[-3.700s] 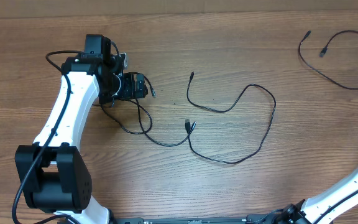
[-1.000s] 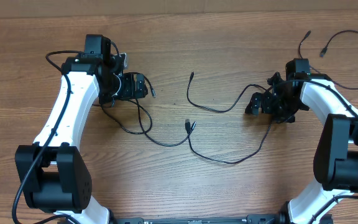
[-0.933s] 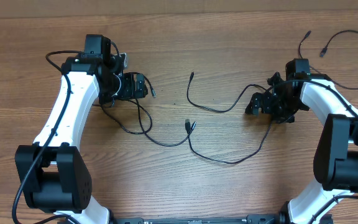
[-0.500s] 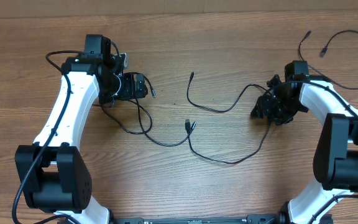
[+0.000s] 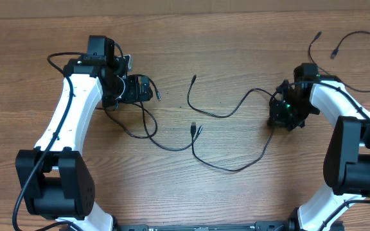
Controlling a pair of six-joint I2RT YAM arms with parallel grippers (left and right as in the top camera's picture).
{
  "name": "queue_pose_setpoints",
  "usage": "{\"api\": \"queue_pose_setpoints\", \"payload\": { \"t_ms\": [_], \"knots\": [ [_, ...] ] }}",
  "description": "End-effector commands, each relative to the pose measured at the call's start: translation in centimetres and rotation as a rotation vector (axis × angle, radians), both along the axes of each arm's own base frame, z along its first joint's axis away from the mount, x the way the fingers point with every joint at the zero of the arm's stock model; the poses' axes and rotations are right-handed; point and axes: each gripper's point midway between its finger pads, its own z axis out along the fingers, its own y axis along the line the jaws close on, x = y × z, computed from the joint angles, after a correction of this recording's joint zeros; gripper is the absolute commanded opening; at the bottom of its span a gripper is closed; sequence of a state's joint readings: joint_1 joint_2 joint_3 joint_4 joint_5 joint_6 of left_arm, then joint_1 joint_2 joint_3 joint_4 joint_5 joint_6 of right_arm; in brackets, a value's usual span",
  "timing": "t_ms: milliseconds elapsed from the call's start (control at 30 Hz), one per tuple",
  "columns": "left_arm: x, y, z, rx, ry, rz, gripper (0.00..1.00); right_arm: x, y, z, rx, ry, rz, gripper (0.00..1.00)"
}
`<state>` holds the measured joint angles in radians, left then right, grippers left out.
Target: Untangle cables
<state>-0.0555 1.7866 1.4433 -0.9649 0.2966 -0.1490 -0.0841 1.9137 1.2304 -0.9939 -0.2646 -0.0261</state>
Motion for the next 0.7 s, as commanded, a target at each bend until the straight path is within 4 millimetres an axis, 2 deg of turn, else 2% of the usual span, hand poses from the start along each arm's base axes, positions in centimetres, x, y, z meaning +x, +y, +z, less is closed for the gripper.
{"api": "queue_pose_setpoints", "payload": {
  "t_ms": [0, 267, 467, 600, 667],
  "knots": [
    [0.0, -0.1, -0.3, -0.002, 0.002, -0.022, 0.99, 2.0, 0.0, 4.4, -0.009, -0.093, 0.001, 0.04],
    [0.0, -0.1, -0.3, -0.002, 0.002, -0.022, 1.00, 2.3, 0.0, 11.6, -0.017, -0.215, -0.021, 0.04],
    [0.0, -0.1, -0.3, -0.002, 0.002, -0.022, 1.00, 1.5, 0.0, 17.2, -0.027, -0.366, -0.030, 0.04],
    [0.0, -0.1, -0.3, -0.002, 0.002, -0.022, 1.00, 0.7, 0.1, 20.2, -0.031, -0.456, -0.045, 0.04],
    [0.0, -0.1, -0.3, -0.002, 0.002, -0.022, 0.99, 0.4, 0.0, 20.8, -0.034, -0.476, -0.046, 0.04]
  ]
}}
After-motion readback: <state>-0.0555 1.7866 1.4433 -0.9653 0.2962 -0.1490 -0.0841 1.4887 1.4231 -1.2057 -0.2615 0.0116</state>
